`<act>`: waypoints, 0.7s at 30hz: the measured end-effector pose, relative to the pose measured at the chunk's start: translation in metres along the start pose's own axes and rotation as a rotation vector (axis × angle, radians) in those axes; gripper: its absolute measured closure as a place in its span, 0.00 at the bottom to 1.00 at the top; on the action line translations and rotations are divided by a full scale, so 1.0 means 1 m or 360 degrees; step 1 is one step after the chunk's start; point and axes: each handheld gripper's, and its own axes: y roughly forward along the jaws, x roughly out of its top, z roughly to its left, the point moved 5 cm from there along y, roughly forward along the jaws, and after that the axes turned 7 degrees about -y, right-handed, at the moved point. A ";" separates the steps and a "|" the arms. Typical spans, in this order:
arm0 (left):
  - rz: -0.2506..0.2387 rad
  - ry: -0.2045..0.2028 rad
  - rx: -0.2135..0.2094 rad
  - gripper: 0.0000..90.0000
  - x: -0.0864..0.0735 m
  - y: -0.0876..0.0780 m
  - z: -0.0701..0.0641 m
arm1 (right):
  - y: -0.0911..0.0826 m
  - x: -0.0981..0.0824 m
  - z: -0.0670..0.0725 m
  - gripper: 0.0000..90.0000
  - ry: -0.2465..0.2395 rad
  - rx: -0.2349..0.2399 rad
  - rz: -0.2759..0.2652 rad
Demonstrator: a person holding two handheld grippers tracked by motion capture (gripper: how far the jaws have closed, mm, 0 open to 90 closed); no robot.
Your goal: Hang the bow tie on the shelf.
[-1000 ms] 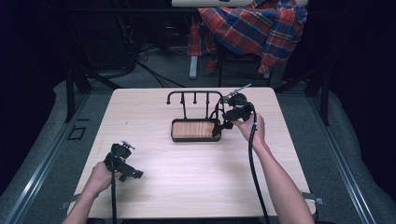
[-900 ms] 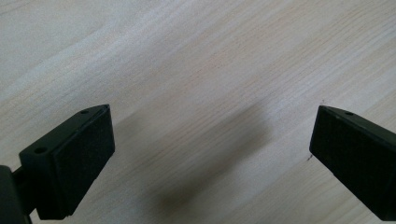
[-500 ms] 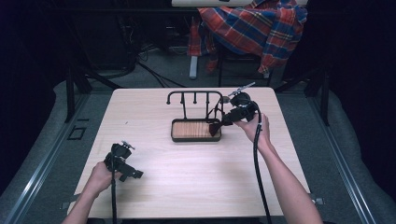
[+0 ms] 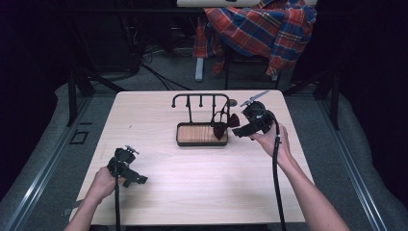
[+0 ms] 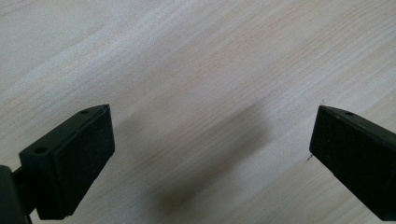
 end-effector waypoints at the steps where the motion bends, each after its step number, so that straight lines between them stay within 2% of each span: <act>1: 0.0000 0.0001 0.0000 0.00 0.000 0.000 0.000 | -0.002 -0.002 0.002 0.23 -0.0002 0.0003 -0.0003; 7: -0.0002 0.0001 0.0001 0.00 0.000 0.000 0.000 | -0.011 -0.017 0.020 0.17 -0.0054 0.0053 0.0010; 10: 0.0000 0.0000 -0.0001 0.00 0.000 0.000 0.000 | -0.011 -0.026 0.027 0.15 -0.0082 0.0059 0.0047; 18: -0.0001 0.0004 0.0000 0.00 0.000 0.000 0.000 | -0.008 -0.051 0.037 0.14 -0.0122 0.0069 0.0124; 19: 0.0000 0.0009 0.0001 0.00 0.000 0.000 0.000 | -0.007 -0.062 0.040 0.09 -0.0137 0.0077 0.0161; 21: 0.0008 0.0007 0.0003 0.00 0.000 0.001 -0.001 | -0.006 -0.070 0.041 0.09 -0.0151 0.0077 0.0188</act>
